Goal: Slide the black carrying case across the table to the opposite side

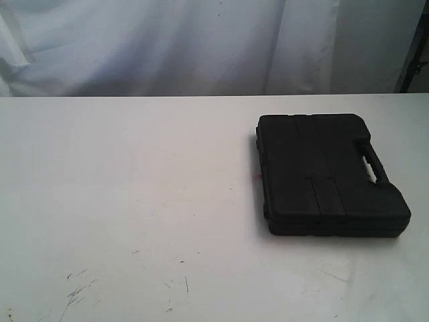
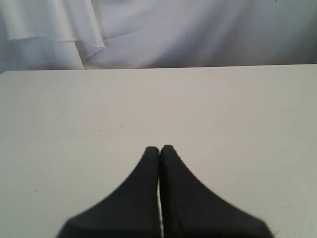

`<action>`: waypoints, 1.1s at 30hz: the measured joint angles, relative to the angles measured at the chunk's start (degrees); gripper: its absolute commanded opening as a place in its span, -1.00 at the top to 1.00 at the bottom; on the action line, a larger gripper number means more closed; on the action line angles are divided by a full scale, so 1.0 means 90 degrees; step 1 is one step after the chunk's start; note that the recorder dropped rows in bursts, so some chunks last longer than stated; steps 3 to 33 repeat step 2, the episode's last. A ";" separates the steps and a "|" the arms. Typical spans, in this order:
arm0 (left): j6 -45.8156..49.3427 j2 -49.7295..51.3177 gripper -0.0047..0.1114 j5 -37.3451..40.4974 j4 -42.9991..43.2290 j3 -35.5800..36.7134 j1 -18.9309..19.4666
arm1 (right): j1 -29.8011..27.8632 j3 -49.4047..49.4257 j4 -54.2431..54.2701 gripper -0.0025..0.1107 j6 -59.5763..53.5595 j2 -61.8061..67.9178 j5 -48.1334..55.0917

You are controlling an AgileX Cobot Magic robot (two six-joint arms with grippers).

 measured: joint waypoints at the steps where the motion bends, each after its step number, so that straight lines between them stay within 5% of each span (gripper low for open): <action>1: 0.0000 0.0000 0.92 0.0000 0.0000 0.0000 0.0000 | 0.0000 0.0000 0.0000 0.96 0.0000 0.0000 0.0000; 33: 0.0000 0.0000 0.92 0.0000 0.0000 0.0000 0.0000 | 0.0000 0.0000 0.0000 0.96 0.0000 0.0000 0.0000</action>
